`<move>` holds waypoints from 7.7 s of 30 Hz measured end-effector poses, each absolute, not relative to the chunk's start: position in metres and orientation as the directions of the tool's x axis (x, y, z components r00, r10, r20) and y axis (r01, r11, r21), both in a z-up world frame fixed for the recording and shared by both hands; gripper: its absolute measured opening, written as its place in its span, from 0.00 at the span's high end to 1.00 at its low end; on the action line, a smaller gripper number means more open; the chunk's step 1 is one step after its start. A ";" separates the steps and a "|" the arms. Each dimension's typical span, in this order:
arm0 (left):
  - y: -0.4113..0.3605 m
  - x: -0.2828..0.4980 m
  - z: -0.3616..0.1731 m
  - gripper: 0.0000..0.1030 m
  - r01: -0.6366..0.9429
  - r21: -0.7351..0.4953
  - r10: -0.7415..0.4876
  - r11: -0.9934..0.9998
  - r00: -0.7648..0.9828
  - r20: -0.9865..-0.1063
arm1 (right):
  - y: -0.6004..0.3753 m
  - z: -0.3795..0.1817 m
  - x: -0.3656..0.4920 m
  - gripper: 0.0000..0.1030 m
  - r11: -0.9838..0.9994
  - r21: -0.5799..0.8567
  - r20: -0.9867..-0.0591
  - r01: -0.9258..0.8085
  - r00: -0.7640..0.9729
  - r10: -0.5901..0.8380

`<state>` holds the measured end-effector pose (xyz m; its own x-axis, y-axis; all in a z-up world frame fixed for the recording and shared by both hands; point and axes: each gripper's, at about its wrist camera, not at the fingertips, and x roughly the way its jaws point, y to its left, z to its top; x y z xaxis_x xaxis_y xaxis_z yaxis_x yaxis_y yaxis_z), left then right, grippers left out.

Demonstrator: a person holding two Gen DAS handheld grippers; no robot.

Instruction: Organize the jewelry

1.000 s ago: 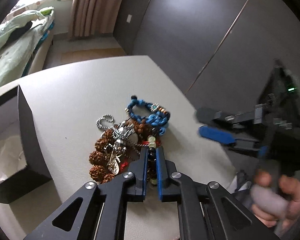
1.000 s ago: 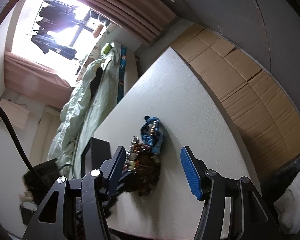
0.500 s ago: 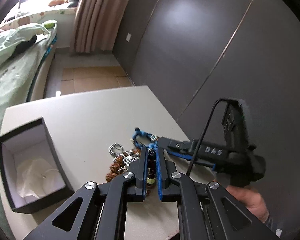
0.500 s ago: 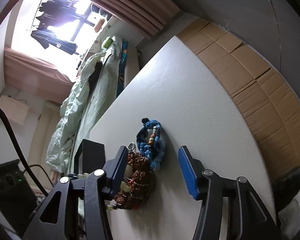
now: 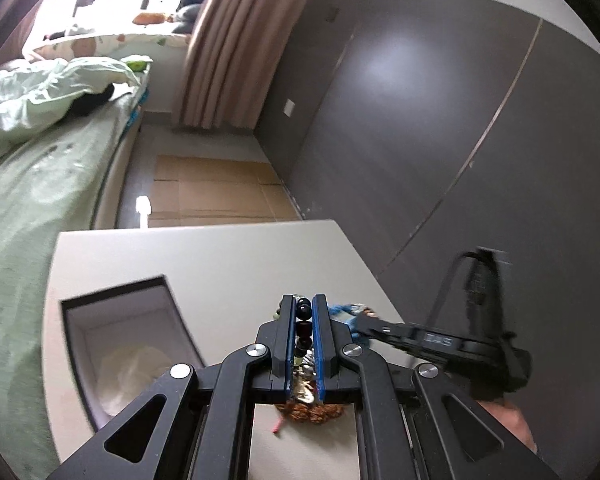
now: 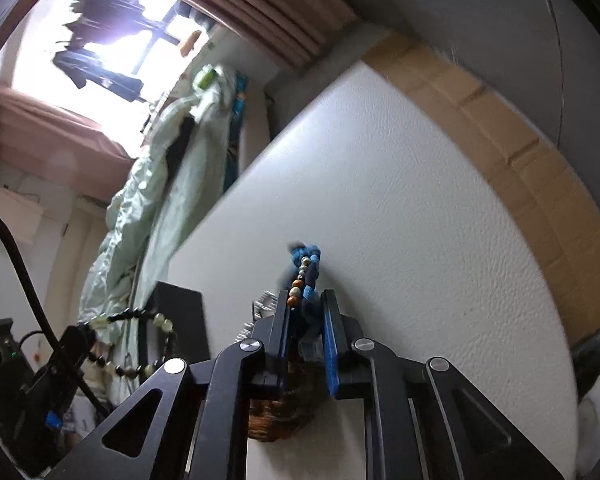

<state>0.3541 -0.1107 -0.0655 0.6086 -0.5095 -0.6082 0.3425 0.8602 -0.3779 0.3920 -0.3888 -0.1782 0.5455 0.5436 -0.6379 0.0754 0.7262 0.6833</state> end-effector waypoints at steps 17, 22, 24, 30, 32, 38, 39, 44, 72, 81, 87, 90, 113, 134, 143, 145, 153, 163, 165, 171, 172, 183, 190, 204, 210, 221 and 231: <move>-0.033 0.354 -0.056 0.92 0.223 -0.431 -0.461 0.875 0.659 -0.595 | -0.346 -0.116 0.364 0.85 0.696 0.710 -0.504 -0.107 0.612 0.609; -0.022 0.354 -0.060 0.49 0.186 -0.448 -0.454 0.874 0.642 -0.618 | -0.321 -0.105 0.364 0.85 0.691 0.706 -0.489 -0.159 0.596 0.637; -0.015 0.347 -0.058 0.25 0.181 -0.445 -0.439 0.877 0.677 -0.591 | -0.311 -0.102 0.362 0.85 0.685 0.706 -0.483 -0.178 0.587 0.650; 0.006 0.338 -0.062 0.25 0.151 -0.450 -0.419 0.880 0.692 -0.588 | -0.281 -0.097 0.363 0.85 0.675 0.699 -0.474 -0.235 0.554 0.684; 0.012 0.334 -0.064 0.25 0.137 -0.449 -0.408 0.883 0.698 -0.589 | -0.272 -0.096 0.364 0.85 0.673 0.698 -0.477 -0.245 0.543 0.692; 0.031 0.321 -0.070 0.25 0.102 -0.467 -0.393 0.878 0.710 -0.585 | -0.246 -0.096 0.370 0.85 0.666 0.695 -0.481 -0.272 0.512 0.712; 0.035 0.319 -0.070 0.25 0.096 -0.470 -0.391 0.877 0.711 -0.584 | -0.243 -0.097 0.371 0.85 0.659 0.699 -0.477 -0.278 0.505 0.719; 0.047 0.312 -0.070 0.25 0.079 -0.479 -0.383 0.874 0.719 -0.580 | -0.225 -0.095 0.378 0.83 0.608 0.738 -0.435 -0.293 0.482 0.760; -0.017 0.306 -0.065 0.23 0.184 -0.436 -0.437 0.881 0.670 -0.600 | -0.330 -0.106 0.353 0.26 0.725 0.683 -0.554 -0.083 0.588 0.589; -0.056 0.312 -0.072 0.23 0.250 -0.407 -0.467 0.879 0.630 -0.620 | -0.362 -0.125 0.352 0.26 0.733 0.680 -0.593 -0.013 0.578 0.561; -0.078 0.312 -0.080 0.33 0.281 -0.397 -0.483 0.874 0.596 -0.641 | -0.371 -0.140 0.356 0.27 0.733 0.680 -0.614 0.009 0.554 0.563; -0.085 0.314 -0.085 0.41 0.284 -0.394 -0.484 0.874 0.582 -0.654 | -0.373 -0.151 0.362 0.27 0.737 0.676 -0.629 0.014 0.532 0.567; -0.165 0.366 -0.130 0.51 0.364 -0.350 -0.491 0.863 0.445 -0.749 | -0.402 -0.176 0.367 0.43 0.663 0.744 -0.590 0.087 0.552 0.589; -0.169 0.396 -0.161 0.93 0.295 -0.454 -0.539 0.841 0.371 -0.756 | -0.398 -0.179 0.378 0.43 0.626 0.776 -0.568 0.077 0.515 0.642; -0.160 0.388 -0.126 0.99 0.331 -0.446 -0.553 0.832 0.426 -0.716 | -0.390 -0.179 0.382 0.43 0.645 0.761 -0.584 0.071 0.508 0.633; -0.157 0.383 -0.118 0.99 0.341 -0.448 -0.561 0.827 0.439 -0.702 | -0.387 -0.180 0.384 0.44 0.651 0.755 -0.592 0.075 0.503 0.629; -0.151 0.372 -0.086 0.99 0.376 -0.428 -0.568 0.822 0.486 -0.664 | -0.381 -0.183 0.388 0.46 0.678 0.730 -0.627 0.089 0.482 0.612; -0.148 0.359 -0.030 0.99 0.440 -0.409 -0.599 0.800 0.539 -0.592 | -0.383 -0.184 0.387 0.46 0.675 0.731 -0.628 0.103 0.489 0.606; -0.148 0.353 -0.017 0.99 0.455 -0.397 -0.603 0.797 0.554 -0.574 | -0.385 -0.185 0.386 0.46 0.667 0.737 -0.623 0.109 0.493 0.608; -0.143 0.335 0.023 0.99 0.488 -0.353 -0.601 0.798 0.603 -0.525 | -0.389 -0.185 0.385 0.46 0.649 0.752 -0.607 0.112 0.501 0.616; -0.141 0.332 0.030 0.99 0.490 -0.343 -0.597 0.801 0.614 -0.517 | -0.390 -0.185 0.384 0.46 0.647 0.754 -0.604 0.111 0.504 0.618; -0.127 0.311 0.080 0.98 0.491 -0.273 -0.561 0.827 0.689 -0.459 | -0.380 -0.179 0.384 0.46 0.646 0.760 -0.586 0.071 0.506 0.633; -0.106 0.307 0.102 0.98 0.473 -0.258 -0.539 0.842 0.725 -0.429 | -0.364 -0.177 0.393 0.46 0.653 0.756 -0.586 0.048 0.492 0.643; -0.085 0.284 0.157 0.98 0.480 -0.197 -0.519 0.855 0.787 -0.334 | -0.339 -0.171 0.398 0.46 0.659 0.752 -0.575 0.009 0.498 0.650; -0.076 0.282 0.167 0.98 0.468 -0.167 -0.496 0.868 0.811 -0.310 | -0.318 -0.170 0.398 0.46 0.633 0.772 -0.551 -0.064 0.429 0.716; -0.062 0.279 0.188 1.00 0.443 -0.117 -0.458 0.889 0.847 -0.268 | -0.288 -0.162 0.383 0.46 0.602 0.779 -0.528 -0.175 0.336 0.780; -0.050 0.301 0.176 1.00 0.362 -0.060 -0.361 0.930 0.875 -0.324 | -0.279 -0.161 0.379 0.46 0.635 0.747 -0.563 -0.198 0.320 0.762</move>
